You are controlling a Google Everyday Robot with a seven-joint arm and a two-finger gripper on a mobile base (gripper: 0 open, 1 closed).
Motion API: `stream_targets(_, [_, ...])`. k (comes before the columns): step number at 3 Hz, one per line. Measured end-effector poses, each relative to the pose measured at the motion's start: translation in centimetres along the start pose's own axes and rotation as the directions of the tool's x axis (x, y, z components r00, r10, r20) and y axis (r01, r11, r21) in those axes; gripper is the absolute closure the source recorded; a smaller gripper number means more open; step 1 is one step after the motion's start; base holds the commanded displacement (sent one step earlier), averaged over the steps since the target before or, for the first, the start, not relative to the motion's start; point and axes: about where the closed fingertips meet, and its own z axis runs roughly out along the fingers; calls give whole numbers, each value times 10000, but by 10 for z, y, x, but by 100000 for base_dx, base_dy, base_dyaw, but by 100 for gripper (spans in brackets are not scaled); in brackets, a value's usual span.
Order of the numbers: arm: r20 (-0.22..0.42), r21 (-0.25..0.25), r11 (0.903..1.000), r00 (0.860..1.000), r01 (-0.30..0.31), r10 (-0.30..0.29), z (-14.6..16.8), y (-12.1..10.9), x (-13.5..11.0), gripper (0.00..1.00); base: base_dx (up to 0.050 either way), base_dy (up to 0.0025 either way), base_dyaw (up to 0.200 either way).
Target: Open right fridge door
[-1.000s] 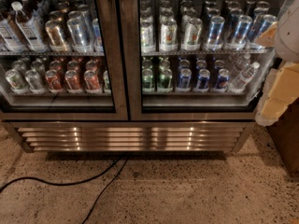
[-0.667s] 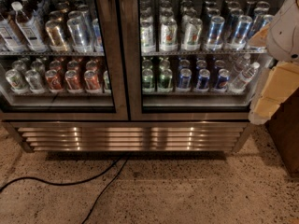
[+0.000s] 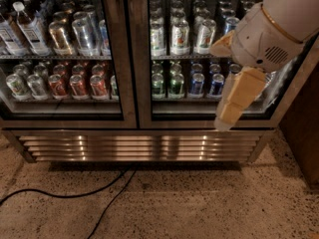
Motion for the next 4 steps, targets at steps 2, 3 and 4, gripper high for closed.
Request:
stream_targets(2, [2827, -761, 9932, 9571, 882, -633, 16, 3, -52, 0, 0, 0, 0])
stream_targets(3, [4720, -1041, 9871, 8796, 1216, -586, 7, 7, -75, 0, 0, 0, 0])
stream_targets(4, [6772, -1362, 9837, 7357, 1177, 58, 23, 6, -73, 0, 0, 0, 0])
